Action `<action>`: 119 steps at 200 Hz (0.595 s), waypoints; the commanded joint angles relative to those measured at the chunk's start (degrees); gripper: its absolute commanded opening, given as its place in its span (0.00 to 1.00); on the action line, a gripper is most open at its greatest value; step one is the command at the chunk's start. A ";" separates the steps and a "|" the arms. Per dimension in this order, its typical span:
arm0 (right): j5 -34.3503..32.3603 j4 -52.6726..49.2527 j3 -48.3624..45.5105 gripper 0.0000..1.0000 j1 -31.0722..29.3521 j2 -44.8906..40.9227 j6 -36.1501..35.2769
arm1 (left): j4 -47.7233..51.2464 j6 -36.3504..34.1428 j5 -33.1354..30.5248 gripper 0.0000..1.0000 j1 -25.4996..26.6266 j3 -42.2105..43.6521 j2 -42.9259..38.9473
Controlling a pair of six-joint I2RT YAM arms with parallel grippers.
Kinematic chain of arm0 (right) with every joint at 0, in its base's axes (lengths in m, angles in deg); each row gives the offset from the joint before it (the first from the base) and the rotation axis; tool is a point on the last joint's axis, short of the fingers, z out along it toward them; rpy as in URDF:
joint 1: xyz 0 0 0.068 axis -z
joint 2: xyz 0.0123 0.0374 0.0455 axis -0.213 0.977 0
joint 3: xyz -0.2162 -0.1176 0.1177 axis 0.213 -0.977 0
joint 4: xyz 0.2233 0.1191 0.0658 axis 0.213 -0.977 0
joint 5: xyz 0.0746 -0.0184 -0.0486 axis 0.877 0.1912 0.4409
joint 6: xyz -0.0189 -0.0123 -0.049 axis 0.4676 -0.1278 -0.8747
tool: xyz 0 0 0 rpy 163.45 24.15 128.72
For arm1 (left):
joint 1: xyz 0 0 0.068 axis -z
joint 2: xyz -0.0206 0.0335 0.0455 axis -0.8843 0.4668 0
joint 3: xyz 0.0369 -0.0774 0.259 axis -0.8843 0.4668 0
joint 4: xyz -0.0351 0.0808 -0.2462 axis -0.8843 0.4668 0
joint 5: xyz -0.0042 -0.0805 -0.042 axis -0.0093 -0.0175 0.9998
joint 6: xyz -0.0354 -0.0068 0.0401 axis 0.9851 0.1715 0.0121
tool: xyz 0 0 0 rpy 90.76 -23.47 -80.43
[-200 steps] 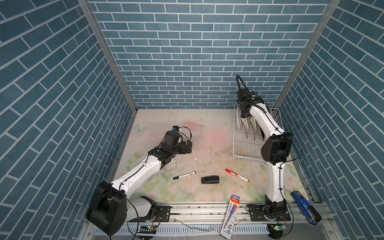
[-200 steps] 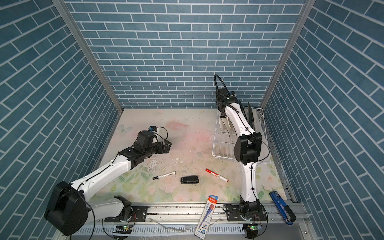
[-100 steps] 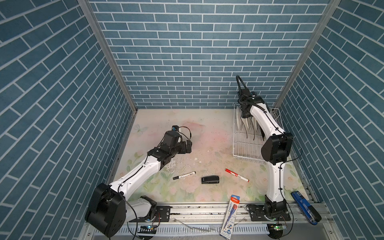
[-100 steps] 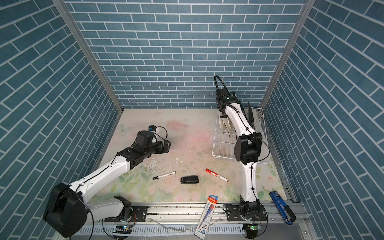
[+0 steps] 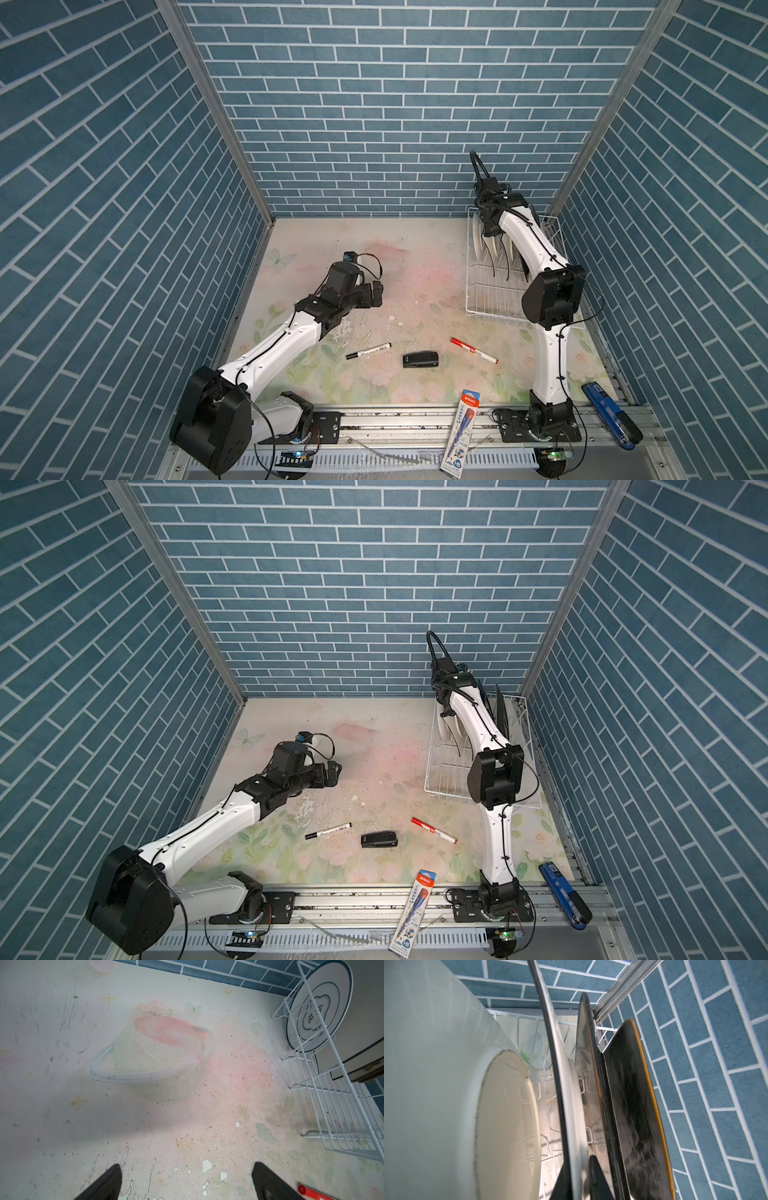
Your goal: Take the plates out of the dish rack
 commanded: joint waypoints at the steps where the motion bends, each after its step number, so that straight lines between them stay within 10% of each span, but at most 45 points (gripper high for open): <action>1: 0.86 -2.04 0.80 0.00 0.11 1.78 1.61 | 0.98 -0.35 -0.57 1.00 0.40 -0.55 -0.80; 119: -4.52 3.49 0.17 0.00 -1.49 -0.44 -5.32 | 0.75 -0.31 -0.75 1.00 0.41 0.09 -1.34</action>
